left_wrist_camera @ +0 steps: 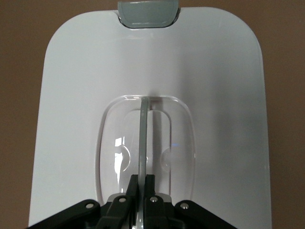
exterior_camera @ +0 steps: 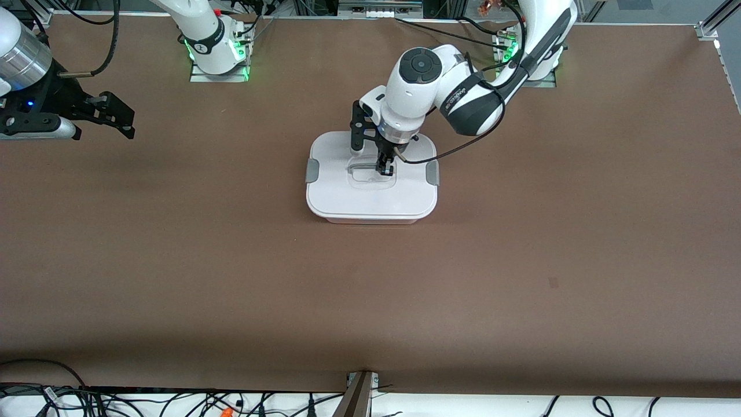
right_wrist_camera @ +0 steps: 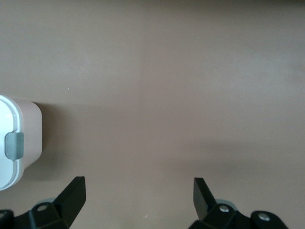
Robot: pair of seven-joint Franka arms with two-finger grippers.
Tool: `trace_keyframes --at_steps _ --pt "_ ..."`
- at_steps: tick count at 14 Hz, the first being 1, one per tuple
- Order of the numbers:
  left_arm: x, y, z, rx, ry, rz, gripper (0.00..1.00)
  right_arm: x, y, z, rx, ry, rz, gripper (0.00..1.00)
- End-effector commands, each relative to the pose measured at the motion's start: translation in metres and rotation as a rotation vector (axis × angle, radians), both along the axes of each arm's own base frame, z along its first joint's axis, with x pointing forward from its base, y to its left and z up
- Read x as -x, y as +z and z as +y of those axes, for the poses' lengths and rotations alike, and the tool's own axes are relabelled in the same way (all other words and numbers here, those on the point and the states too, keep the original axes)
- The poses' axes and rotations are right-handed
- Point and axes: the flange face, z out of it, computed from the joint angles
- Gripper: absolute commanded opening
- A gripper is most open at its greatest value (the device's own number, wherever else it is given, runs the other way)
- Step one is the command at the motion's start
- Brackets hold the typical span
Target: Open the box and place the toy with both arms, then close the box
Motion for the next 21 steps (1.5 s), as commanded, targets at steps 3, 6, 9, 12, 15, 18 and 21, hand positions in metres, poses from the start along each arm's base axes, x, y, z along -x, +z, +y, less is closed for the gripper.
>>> trace_keyframes --at_steps 3,6,9,12,15,18,21 --pt "0.013 -0.007 0.001 -0.015 0.036 -0.01 0.0 0.004 0.005 0.005 0.008 -0.01 0.032 1.0" --pt "0.016 -0.013 0.0 -0.021 0.047 0.002 0.0 0.003 0.004 0.005 0.008 -0.013 0.034 1.0" --pt "0.01 -0.016 0.004 -0.021 0.057 0.005 0.0 0.004 0.005 0.005 0.007 -0.011 0.033 1.0" --pt "0.006 -0.013 0.005 -0.015 0.068 0.001 0.0 0.003 0.004 0.005 0.007 -0.008 0.036 1.0" --pt "0.004 -0.015 0.005 -0.01 0.083 0.008 0.0 0.004 0.005 0.005 0.007 -0.004 0.033 1.0" --pt "0.002 -0.016 0.004 -0.001 0.093 0.005 0.0 0.003 0.004 0.005 0.007 -0.004 0.034 1.0" --pt "0.001 -0.011 0.006 -0.002 0.097 -0.003 0.99 0.004 0.004 0.005 0.007 -0.004 0.034 1.0"
